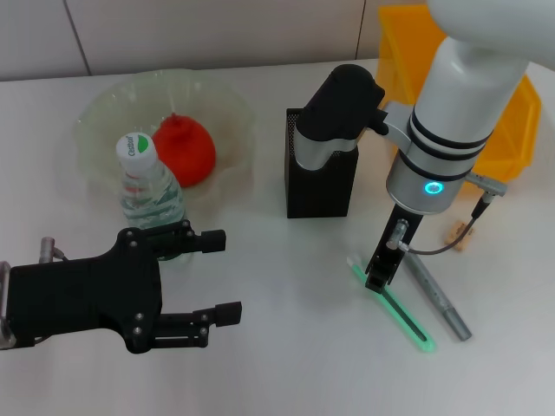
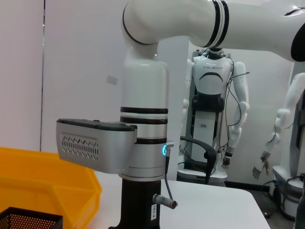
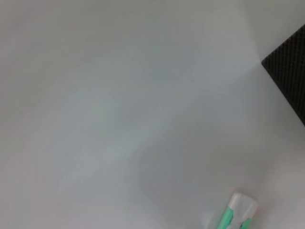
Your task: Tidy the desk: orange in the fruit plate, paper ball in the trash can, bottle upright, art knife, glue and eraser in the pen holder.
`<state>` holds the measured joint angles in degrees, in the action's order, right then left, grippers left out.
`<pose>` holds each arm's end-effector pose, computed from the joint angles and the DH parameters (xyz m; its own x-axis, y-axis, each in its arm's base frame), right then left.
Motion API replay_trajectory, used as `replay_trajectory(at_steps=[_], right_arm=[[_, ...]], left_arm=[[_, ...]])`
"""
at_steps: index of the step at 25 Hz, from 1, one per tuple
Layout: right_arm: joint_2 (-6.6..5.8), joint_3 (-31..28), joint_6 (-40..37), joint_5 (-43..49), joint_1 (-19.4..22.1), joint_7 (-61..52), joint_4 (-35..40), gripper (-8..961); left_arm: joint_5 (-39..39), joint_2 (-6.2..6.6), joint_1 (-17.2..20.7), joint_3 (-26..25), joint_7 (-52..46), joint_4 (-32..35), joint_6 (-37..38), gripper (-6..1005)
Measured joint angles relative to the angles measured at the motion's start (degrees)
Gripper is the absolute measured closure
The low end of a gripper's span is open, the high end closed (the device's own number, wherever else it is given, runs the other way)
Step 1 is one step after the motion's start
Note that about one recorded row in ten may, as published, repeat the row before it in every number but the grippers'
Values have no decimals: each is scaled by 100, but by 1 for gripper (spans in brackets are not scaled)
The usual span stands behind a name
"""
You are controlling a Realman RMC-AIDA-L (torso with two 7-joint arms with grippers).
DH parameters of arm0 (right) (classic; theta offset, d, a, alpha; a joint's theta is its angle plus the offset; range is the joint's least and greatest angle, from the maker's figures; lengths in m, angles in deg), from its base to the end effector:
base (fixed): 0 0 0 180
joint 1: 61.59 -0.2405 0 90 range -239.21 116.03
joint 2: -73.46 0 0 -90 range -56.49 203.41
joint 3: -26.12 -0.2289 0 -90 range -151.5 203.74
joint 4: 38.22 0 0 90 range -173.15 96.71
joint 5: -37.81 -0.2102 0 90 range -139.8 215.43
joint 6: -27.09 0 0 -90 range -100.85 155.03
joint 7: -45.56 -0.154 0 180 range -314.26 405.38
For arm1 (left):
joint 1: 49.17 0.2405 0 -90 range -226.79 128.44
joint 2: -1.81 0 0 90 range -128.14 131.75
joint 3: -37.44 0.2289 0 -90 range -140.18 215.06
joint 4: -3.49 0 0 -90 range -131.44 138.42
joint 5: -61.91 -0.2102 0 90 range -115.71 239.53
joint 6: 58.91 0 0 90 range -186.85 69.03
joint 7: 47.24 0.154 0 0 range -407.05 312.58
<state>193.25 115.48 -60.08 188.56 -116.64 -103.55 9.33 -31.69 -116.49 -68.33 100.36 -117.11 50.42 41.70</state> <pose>0.1568 0.3482 -0.0600 0.6184 -0.5665 0.5446 -0.4513 -0.8234 -0.3440 -0.2055 0.2633 0.0020 0.7965 0.0940 0.5973 0.1360 -0.9904 -0.0255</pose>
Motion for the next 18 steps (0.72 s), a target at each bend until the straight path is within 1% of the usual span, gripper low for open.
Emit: replay_trajectory(at_steps=[11,18], right_arm=[[0,64,48,-16,-3,-45,-47,738],[0,73,68,-25,-6,-59,-61,749]], left_arm=[[0,0,0,-8,0,0,24,197],[0,0,-6,-9,0,0,24,197]])
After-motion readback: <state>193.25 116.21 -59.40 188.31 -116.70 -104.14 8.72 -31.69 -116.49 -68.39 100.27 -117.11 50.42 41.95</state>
